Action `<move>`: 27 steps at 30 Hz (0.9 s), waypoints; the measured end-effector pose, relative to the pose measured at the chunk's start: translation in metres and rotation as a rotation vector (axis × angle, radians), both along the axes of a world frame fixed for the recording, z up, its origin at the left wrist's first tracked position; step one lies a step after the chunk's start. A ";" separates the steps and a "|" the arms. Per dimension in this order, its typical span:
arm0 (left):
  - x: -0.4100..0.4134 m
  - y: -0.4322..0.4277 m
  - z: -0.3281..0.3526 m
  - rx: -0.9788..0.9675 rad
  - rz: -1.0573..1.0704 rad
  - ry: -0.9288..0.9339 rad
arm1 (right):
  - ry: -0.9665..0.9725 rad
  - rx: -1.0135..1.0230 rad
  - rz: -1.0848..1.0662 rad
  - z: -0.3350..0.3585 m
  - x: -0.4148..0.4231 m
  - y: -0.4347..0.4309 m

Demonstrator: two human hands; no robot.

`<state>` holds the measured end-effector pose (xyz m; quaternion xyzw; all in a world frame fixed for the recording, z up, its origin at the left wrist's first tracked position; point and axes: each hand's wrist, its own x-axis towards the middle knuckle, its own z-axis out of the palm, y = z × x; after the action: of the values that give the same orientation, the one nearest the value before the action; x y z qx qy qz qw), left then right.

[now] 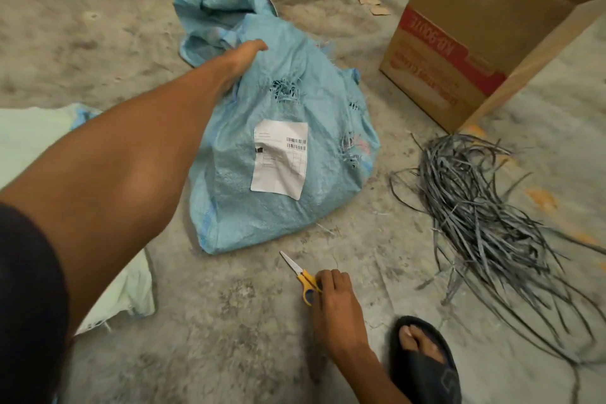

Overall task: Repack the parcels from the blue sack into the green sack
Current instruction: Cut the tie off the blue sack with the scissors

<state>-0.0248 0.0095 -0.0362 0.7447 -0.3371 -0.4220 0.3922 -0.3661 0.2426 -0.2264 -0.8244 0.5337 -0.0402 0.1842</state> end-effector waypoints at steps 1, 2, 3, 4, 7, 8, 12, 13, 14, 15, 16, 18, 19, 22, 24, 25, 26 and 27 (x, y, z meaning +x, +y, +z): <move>0.000 -0.001 0.001 0.003 -0.008 0.012 | -0.009 0.039 0.012 0.003 -0.002 0.002; 0.001 -0.004 0.002 0.013 -0.011 0.017 | -0.032 0.068 0.012 0.003 -0.002 0.003; 0.002 -0.008 0.000 0.035 -0.017 0.029 | -0.037 0.093 -0.001 0.004 -0.002 0.004; 0.001 -0.009 0.003 0.053 -0.019 0.041 | -0.048 0.096 -0.025 0.007 -0.003 0.002; -0.003 -0.014 0.000 0.106 -0.003 -0.004 | -0.003 0.115 -0.083 0.015 0.006 -0.005; -0.006 -0.016 0.001 0.128 -0.011 -0.021 | 0.065 0.103 -0.044 0.016 0.009 -0.007; 0.065 -0.086 -0.091 0.290 -0.075 -0.149 | 0.153 0.077 0.033 0.015 0.010 -0.016; 0.076 -0.101 -0.107 0.292 -0.030 -0.130 | 0.075 0.100 0.026 0.018 0.008 -0.018; 0.080 -0.109 -0.117 0.234 0.021 -0.139 | 0.019 0.133 0.032 0.024 0.006 -0.020; 0.078 -0.114 -0.118 0.154 0.068 -0.150 | -0.075 0.135 0.022 0.033 0.004 -0.023; 0.062 -0.101 -0.097 0.098 0.089 -0.171 | -0.172 0.124 -0.003 0.043 0.004 -0.028; 0.017 -0.060 -0.031 -0.005 0.155 -0.181 | -0.278 0.093 -0.039 0.067 0.006 -0.041; 0.011 -0.055 -0.017 -0.044 0.179 -0.165 | -0.292 0.062 -0.028 0.079 0.007 -0.051; 0.000 -0.038 0.027 -0.181 0.215 -0.029 | -0.257 -0.065 0.038 0.117 0.013 -0.095; 0.001 -0.026 0.055 -0.259 0.248 0.162 | -0.163 -0.177 0.092 0.154 0.019 -0.134; 0.003 -0.018 0.069 -0.266 0.260 0.252 | -0.132 -0.217 0.111 0.176 0.024 -0.153; 0.005 -0.011 0.081 -0.274 0.267 0.332 | -0.116 -0.266 0.129 0.199 0.030 -0.174; 0.008 -0.002 0.092 -0.284 0.262 0.397 | -0.094 -0.318 0.151 0.222 0.036 -0.193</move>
<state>-0.0172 0.0071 0.0558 0.6224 -0.2101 -0.4538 0.6022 -0.3300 0.0492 -0.0043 -0.8780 0.4482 -0.1485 0.0789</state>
